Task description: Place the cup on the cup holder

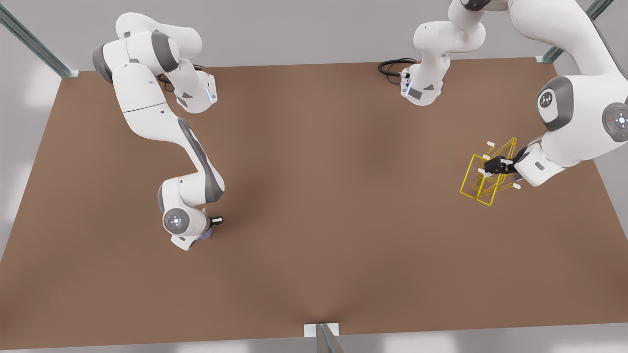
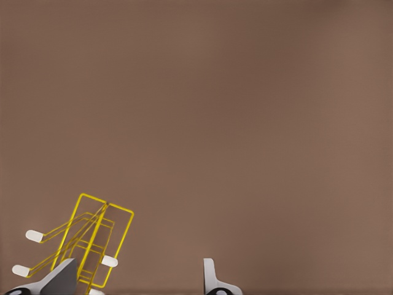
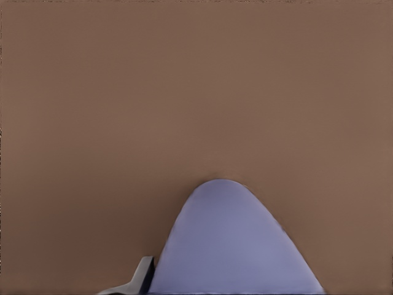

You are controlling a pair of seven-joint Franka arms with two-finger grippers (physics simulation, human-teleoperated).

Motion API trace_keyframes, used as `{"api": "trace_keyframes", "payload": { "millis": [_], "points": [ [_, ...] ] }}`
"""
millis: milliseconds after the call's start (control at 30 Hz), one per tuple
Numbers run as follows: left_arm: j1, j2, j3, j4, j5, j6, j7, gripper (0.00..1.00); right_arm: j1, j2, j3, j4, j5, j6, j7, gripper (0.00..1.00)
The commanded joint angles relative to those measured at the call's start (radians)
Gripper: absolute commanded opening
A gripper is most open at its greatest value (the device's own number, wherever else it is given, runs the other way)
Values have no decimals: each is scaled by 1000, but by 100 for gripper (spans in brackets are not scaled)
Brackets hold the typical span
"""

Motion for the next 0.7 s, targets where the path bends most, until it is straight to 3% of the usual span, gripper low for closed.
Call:
{"api": "trace_keyframes", "payload": {
  "millis": [0, 100, 300, 433, 533, 667],
  "points": [
    [0, 0, 0, 0, 1, 0, 3, 100, 0, -2, 0, 9, 4, -16, -29, 32],
    [12, 0, 0, 0, 1, 0, 3, 100, 2, -6, 1, 36, 10, -44, -28, 21],
    [14, 0, 0, 2, 1, 0, 3, 100, 32, -30, 9, 70, 71, -62, -31, 21],
    [18, -3, 0, 2, 2, -38, 0, 100, 245, -24, -2, 242, 398, -55, -15, 21],
    [17, -12, 0, 8, 4, -124, -2, 100, 383, 31, -5, 286, 799, 134, -20, 21],
    [17, -8, 0, 23, 5, -136, -2, 100, 523, 310, 1, 588, 1210, 258, -129, 21]
  ]
}}
